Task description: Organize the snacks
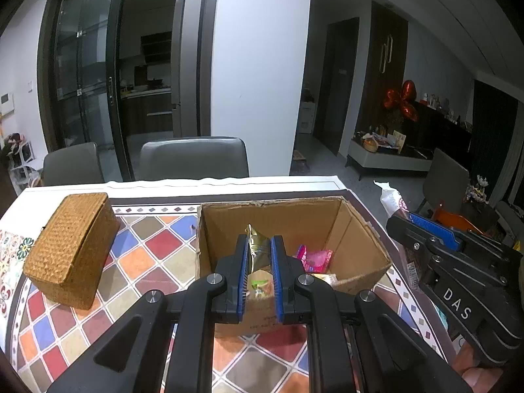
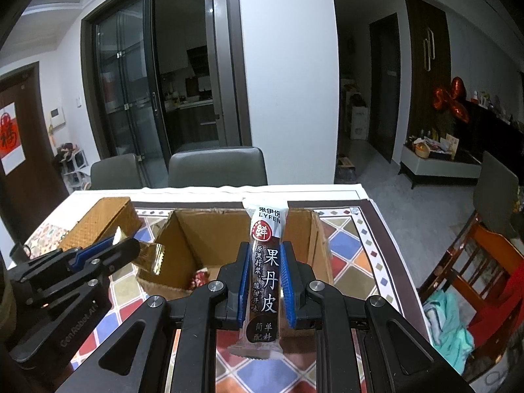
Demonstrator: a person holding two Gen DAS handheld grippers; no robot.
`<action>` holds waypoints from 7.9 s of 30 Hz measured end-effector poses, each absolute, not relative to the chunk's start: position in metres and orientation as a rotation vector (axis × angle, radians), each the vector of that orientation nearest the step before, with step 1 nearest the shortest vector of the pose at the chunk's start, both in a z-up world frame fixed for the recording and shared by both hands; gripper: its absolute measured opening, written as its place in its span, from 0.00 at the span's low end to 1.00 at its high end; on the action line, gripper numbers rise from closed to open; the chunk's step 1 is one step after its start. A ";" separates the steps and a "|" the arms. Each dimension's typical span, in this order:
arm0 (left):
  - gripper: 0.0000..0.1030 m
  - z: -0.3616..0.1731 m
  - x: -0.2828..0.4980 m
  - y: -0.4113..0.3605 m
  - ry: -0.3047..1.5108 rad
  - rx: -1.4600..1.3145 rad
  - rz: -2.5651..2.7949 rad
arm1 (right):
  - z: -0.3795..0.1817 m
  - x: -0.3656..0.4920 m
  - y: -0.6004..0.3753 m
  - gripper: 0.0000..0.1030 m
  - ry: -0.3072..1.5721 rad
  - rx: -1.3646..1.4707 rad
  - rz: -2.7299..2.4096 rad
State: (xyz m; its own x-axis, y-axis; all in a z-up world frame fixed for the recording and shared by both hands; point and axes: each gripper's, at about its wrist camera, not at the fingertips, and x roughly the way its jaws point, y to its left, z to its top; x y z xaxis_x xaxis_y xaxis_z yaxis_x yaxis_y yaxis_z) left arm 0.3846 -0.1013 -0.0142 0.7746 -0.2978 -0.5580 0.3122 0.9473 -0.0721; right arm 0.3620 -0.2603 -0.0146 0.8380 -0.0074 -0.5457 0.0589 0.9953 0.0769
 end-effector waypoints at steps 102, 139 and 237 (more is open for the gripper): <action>1.00 -0.004 0.219 -0.046 0.506 0.037 -0.156 | 0.001 0.200 -0.236 0.81 0.456 0.042 -0.145; 1.00 -0.039 0.121 -0.028 0.532 0.049 -0.130 | -0.046 0.102 -0.228 0.81 0.512 0.077 -0.171; 1.00 -0.033 0.116 -0.031 0.539 0.065 -0.136 | -0.046 0.093 -0.229 0.81 0.508 0.088 -0.168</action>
